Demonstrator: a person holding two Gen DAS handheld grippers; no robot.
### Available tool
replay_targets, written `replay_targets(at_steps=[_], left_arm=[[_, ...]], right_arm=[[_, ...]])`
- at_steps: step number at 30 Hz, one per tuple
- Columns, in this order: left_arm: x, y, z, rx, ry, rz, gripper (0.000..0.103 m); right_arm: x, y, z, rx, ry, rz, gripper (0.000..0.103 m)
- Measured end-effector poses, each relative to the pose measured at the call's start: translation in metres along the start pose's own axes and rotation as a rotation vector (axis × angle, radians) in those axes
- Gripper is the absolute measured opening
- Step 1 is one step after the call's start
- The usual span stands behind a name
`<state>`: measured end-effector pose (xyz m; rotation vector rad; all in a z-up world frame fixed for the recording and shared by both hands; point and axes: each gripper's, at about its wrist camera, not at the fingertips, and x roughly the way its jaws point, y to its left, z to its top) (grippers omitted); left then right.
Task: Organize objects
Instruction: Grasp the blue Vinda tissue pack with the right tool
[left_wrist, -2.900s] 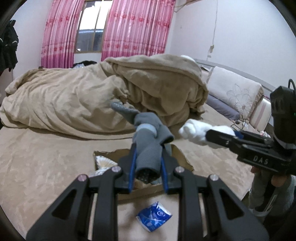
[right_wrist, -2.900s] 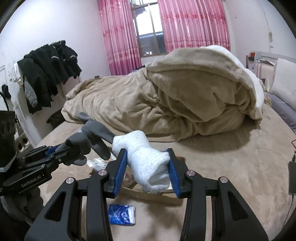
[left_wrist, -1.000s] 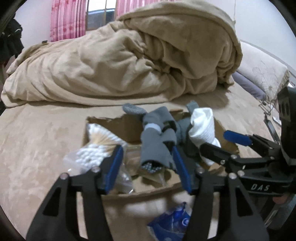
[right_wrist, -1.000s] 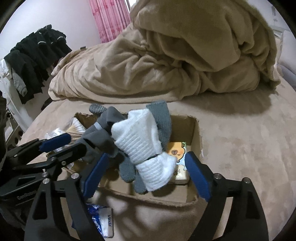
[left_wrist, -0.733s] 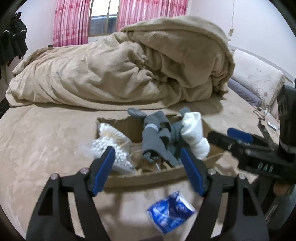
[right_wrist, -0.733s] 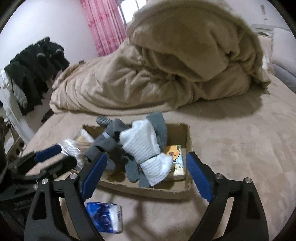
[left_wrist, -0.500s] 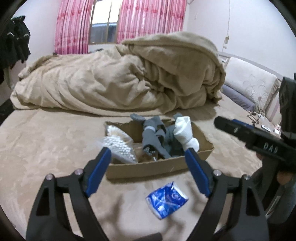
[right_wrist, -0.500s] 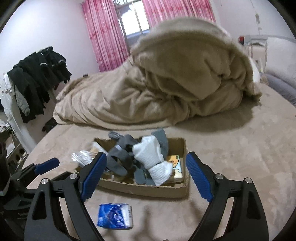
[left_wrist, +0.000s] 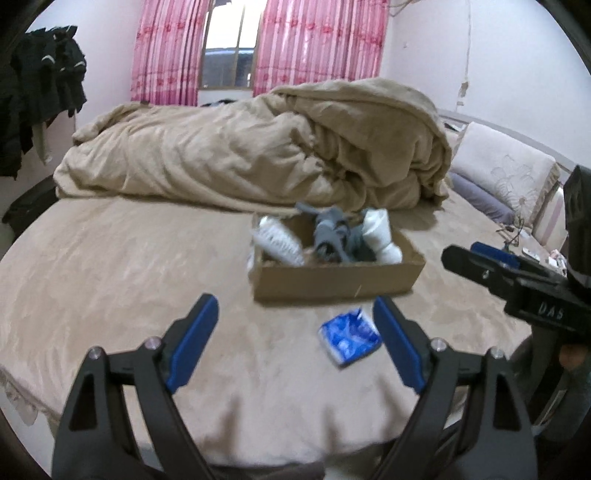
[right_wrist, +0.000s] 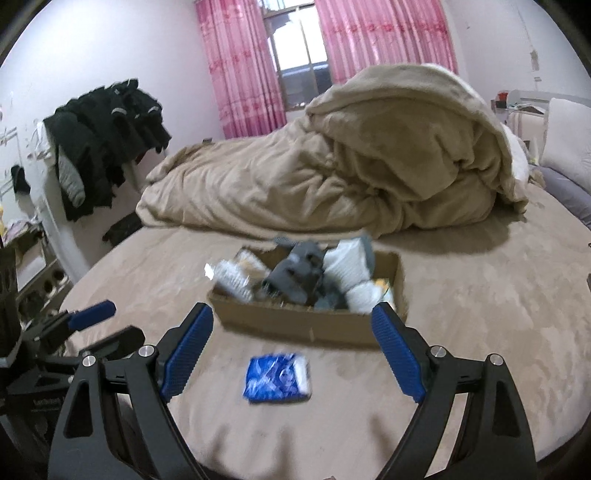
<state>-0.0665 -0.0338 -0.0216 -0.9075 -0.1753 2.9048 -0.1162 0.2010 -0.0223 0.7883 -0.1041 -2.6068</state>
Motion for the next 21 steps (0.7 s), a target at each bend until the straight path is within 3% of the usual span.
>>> replay_targets(at_steps=[6, 10, 18, 21], left_arm=[[0.012, 0.016, -0.022, 0.016, 0.017, 0.033, 0.087], [0.036, 0.036, -0.032, -0.031, 0.079, 0.023, 0.087], [0.075, 0.058, -0.047, -0.087, 0.172, 0.028, 0.087], [0.087, 0.059, -0.051, -0.103, 0.202, 0.022, 0.087]], right_arm=[[0.038, 0.021, -0.033, -0.036, 0.119, 0.018, 0.09], [0.075, 0.021, -0.046, -0.025, 0.209, 0.021, 0.09], [0.134, 0.026, -0.064, -0.093, 0.349, -0.015, 0.09], [0.146, 0.034, -0.074, -0.156, 0.375, -0.068, 0.09]])
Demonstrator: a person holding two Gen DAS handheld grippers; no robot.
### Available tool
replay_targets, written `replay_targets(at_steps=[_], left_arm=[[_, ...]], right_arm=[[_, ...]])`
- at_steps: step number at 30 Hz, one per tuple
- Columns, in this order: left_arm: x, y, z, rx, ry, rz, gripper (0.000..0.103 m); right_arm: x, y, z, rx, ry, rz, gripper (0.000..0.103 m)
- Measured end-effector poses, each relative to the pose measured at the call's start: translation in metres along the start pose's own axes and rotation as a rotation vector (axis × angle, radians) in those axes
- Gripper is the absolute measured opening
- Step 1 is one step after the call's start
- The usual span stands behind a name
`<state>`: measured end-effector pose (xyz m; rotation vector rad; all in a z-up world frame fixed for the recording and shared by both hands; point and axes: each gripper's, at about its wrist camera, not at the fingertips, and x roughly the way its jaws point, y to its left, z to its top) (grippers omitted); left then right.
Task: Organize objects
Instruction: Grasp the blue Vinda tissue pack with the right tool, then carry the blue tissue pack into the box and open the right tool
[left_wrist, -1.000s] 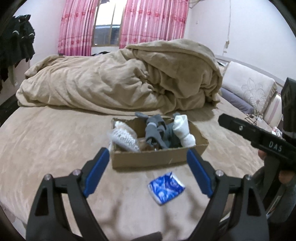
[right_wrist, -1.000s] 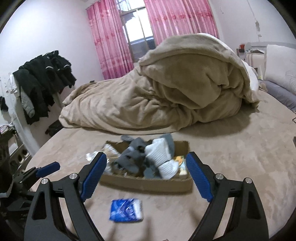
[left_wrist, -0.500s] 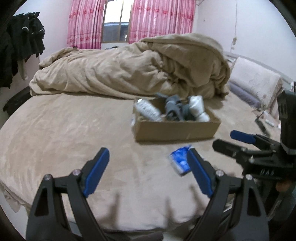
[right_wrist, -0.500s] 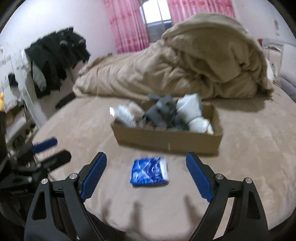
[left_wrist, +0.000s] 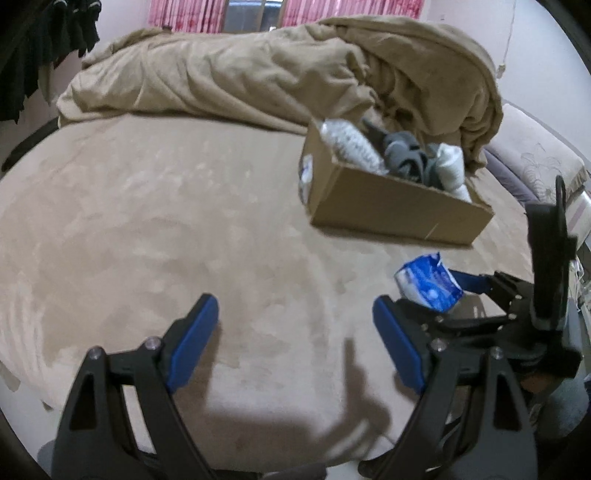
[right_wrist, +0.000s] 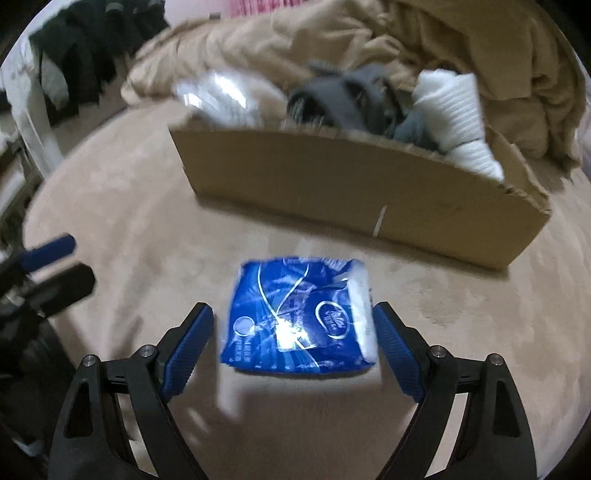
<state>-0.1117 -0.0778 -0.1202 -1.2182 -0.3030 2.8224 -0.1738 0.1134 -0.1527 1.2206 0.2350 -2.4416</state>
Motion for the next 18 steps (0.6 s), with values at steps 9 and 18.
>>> replay_targets(at_steps=[9, 18], left_arm=[[0.006, -0.021, 0.002, 0.064, 0.029, 0.015, 0.087], [-0.014, -0.036, 0.027, 0.069, 0.02, 0.032, 0.087]], right_arm=[[-0.016, 0.002, -0.004, -0.058, -0.019, -0.005, 0.074], [-0.06, -0.022, 0.003, -0.013, -0.071, 0.043, 0.074]])
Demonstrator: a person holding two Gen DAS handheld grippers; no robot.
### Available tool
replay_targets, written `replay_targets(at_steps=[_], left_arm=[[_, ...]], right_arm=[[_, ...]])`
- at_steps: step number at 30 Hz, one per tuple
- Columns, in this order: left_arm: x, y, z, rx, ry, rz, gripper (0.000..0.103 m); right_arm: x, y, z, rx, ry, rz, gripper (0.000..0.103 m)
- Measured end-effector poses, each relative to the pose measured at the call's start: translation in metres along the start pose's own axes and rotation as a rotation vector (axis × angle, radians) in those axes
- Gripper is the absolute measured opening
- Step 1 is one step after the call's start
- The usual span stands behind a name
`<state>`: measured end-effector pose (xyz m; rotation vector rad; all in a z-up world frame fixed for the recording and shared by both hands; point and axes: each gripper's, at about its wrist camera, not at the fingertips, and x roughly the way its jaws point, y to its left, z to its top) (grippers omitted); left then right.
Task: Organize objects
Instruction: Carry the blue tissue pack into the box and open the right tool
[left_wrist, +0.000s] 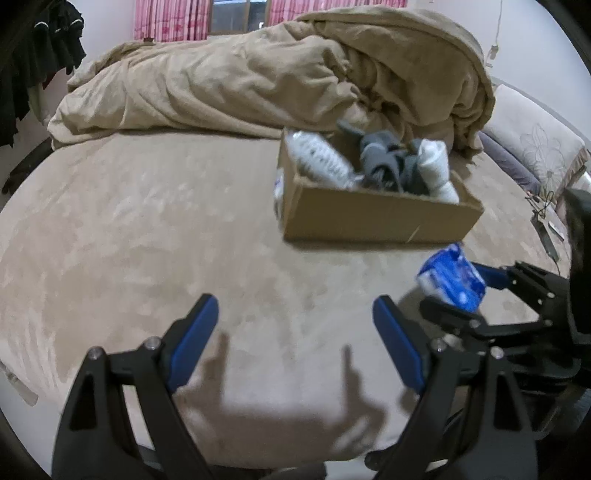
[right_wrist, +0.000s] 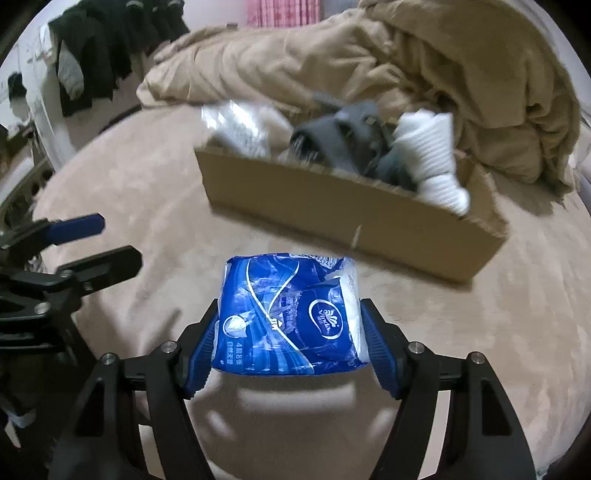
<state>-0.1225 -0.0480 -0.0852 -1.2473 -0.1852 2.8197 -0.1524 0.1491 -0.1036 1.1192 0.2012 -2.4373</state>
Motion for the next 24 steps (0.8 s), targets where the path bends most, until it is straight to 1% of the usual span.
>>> replay_targets(at_steps=[7, 11, 17, 20, 24], left_arm=[[-0.02, -0.02, 0.027, 0.007, -0.016, -0.02, 0.087], [-0.028, -0.028, 0.046, 0.009, -0.037, -0.022, 0.087], [-0.028, -0.037, 0.07, 0.042, -0.073, 0.003, 0.087], [-0.027, -0.036, 0.079, 0.042, -0.101, 0.01, 0.087], [-0.014, -0.025, 0.087, 0.013, -0.105, 0.007, 0.087]], right_arm=[[-0.054, -0.019, 0.018, 0.054, -0.104, 0.002, 0.074], [-0.072, -0.035, 0.04, 0.068, -0.166, -0.01, 0.074], [-0.081, -0.064, 0.074, 0.107, -0.236, -0.032, 0.074], [-0.077, -0.077, 0.086, 0.126, -0.245, -0.043, 0.074], [-0.06, -0.094, 0.098, 0.167, -0.229, -0.044, 0.074]])
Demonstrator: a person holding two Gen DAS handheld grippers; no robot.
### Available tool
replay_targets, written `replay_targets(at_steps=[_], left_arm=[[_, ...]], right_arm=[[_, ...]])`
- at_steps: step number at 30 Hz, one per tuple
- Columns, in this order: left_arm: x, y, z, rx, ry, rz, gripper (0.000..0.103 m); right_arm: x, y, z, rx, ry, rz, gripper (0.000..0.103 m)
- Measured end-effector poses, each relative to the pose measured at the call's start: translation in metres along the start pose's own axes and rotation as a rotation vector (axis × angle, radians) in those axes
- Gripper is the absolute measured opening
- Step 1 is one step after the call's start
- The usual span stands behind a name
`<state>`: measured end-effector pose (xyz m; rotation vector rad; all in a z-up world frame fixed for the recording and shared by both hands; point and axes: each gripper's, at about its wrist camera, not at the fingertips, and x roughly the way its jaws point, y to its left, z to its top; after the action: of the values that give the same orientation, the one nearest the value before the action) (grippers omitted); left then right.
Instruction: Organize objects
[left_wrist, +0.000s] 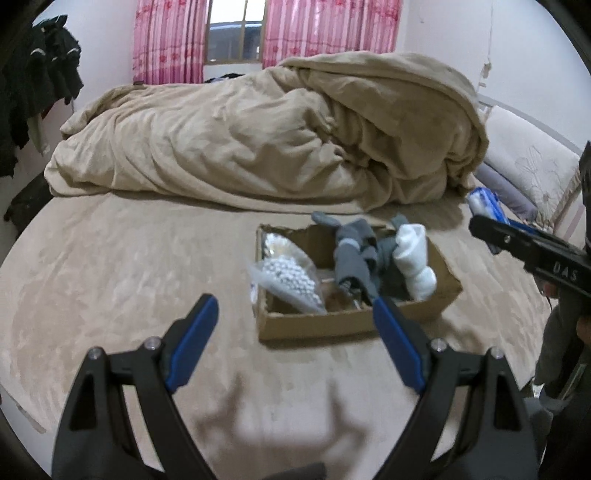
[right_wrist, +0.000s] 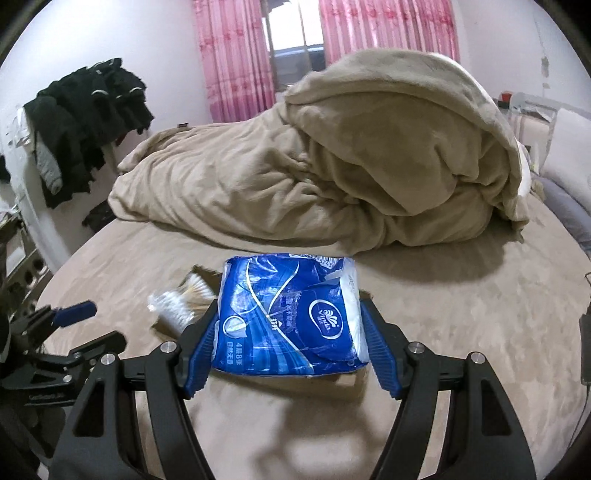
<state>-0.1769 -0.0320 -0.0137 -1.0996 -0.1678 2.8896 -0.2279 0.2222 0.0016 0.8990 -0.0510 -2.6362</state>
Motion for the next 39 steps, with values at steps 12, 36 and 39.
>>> replay_targets(at_steps=[12, 36, 39], left_arm=[[0.054, 0.022, 0.008, -0.055, 0.007, -0.045, 0.087], [0.032, 0.016, -0.013, -0.074, 0.063, -0.025, 0.087], [0.014, 0.013, -0.013, -0.067, 0.055, -0.027, 0.087]], right_arm=[[0.077, 0.01, -0.015, 0.039, 0.125, -0.041, 0.074], [0.045, 0.017, -0.043, 0.077, 0.104, -0.098, 0.09], [0.023, 0.021, -0.043, 0.07, 0.085, -0.09, 0.09]])
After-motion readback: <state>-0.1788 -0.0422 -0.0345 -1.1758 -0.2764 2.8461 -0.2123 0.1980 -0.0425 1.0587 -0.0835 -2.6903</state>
